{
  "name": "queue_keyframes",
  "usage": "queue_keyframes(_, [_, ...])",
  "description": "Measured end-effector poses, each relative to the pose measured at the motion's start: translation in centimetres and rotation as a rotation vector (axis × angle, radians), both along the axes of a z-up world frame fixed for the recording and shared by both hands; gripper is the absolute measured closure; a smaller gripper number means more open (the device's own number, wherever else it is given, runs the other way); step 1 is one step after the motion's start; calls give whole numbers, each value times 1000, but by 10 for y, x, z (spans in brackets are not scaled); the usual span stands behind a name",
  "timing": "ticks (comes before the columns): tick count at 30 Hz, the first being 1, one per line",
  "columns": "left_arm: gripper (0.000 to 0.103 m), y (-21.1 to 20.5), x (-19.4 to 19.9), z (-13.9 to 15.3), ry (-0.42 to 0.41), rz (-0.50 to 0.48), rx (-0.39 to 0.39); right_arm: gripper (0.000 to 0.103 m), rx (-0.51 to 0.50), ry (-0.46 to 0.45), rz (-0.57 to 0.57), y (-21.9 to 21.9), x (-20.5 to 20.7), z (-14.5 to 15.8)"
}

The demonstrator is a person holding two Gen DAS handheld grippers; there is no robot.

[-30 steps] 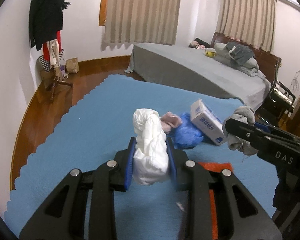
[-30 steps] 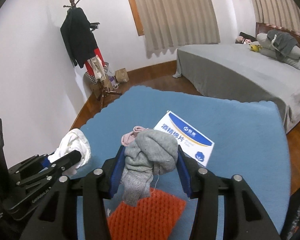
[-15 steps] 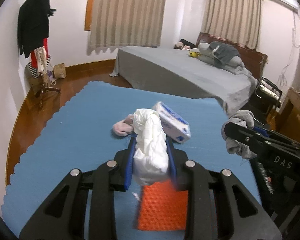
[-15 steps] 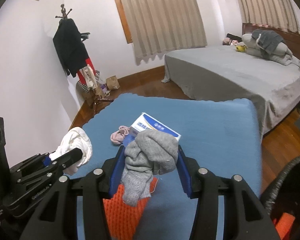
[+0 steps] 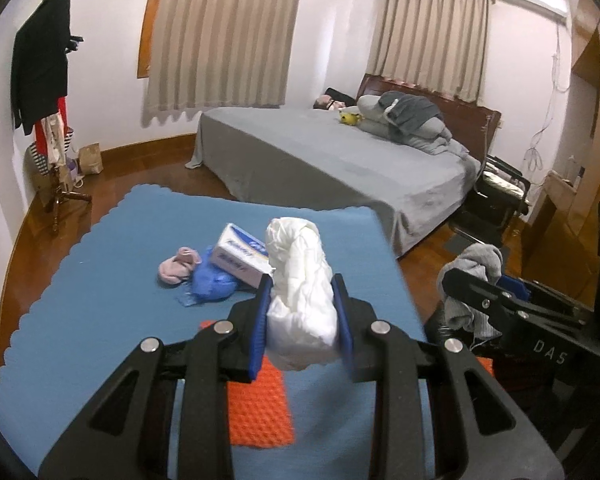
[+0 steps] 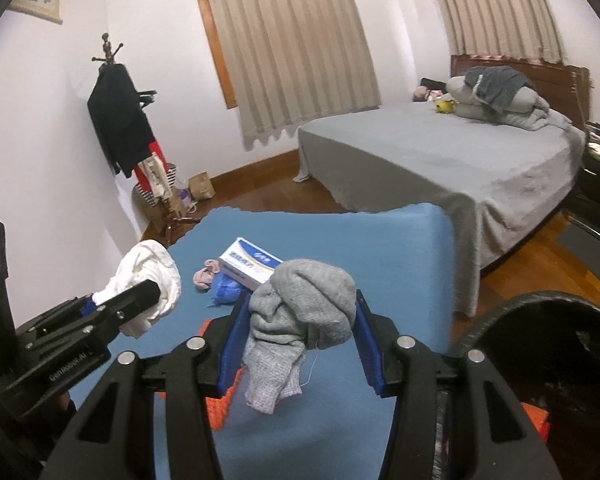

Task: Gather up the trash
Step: 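Carry the tissue and sock over the trash bin and open both tools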

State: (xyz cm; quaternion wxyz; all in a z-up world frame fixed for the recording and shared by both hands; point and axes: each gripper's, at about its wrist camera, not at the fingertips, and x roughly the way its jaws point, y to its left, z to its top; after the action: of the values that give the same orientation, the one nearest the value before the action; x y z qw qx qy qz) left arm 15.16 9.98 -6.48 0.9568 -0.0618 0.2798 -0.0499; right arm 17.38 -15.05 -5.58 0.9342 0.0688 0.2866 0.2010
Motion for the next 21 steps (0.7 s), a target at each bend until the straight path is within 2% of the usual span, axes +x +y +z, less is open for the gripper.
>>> queue_keyframes(10, [74, -44, -19, 13, -6, -60, 16, 53, 7, -20, -79, -57, -30, 9])
queue_keyframes(21, [74, -87, -31, 26, -23, -136, 37, 53, 1, -36, -148, -96, -48, 14])
